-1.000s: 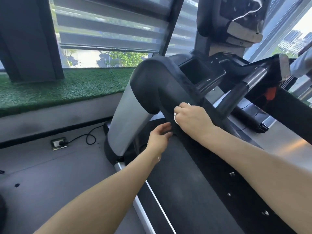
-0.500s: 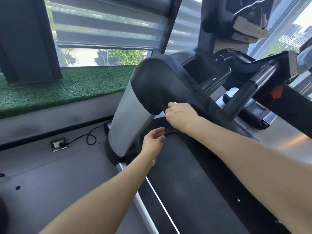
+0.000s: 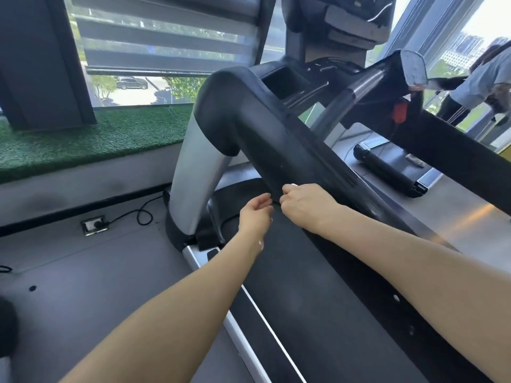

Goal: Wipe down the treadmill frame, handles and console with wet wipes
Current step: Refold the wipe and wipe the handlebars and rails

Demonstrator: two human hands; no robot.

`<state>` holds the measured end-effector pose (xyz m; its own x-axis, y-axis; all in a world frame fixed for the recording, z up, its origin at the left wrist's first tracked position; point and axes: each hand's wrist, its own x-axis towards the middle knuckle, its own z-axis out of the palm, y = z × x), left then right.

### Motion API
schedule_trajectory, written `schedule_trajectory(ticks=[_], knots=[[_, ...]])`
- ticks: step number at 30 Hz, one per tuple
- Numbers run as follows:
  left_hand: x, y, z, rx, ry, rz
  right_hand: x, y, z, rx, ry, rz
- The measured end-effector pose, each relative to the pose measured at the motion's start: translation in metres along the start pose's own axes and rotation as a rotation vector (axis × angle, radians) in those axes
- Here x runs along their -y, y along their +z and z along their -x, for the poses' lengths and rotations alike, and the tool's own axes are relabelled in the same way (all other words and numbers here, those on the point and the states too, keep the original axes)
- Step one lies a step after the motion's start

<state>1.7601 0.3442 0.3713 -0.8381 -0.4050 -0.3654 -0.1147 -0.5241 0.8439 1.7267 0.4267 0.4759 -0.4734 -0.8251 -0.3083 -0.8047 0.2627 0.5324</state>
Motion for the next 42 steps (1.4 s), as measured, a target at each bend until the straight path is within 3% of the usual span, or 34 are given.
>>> schedule_trajectory(ticks=[8,22,26,31,35,39,42], knots=[[-0.001,0.025,0.034,-0.006,0.022,0.002,-0.002,0.007,0.064,-0.041,0.026,-0.03],[-0.022,-0.007,-0.008,0.002,0.006,-0.027,-0.03,-0.025,-0.051,-0.219,0.081,0.001],[-0.018,-0.003,-0.011,0.011,-0.006,-0.037,-0.03,-0.021,-0.038,-0.233,0.019,0.136],[-0.02,0.006,-0.002,0.035,-0.026,-0.026,-0.029,0.001,0.004,-0.31,0.134,0.159],[-0.023,0.008,0.0,0.068,-0.024,-0.018,-0.035,-0.007,-0.004,-0.265,0.122,0.23],[-0.021,0.007,-0.001,0.054,-0.025,-0.026,-0.041,-0.015,-0.026,-0.246,-0.007,0.251],[-0.018,0.012,0.0,0.08,-0.018,-0.048,-0.037,-0.018,-0.009,-0.254,0.047,0.09]])
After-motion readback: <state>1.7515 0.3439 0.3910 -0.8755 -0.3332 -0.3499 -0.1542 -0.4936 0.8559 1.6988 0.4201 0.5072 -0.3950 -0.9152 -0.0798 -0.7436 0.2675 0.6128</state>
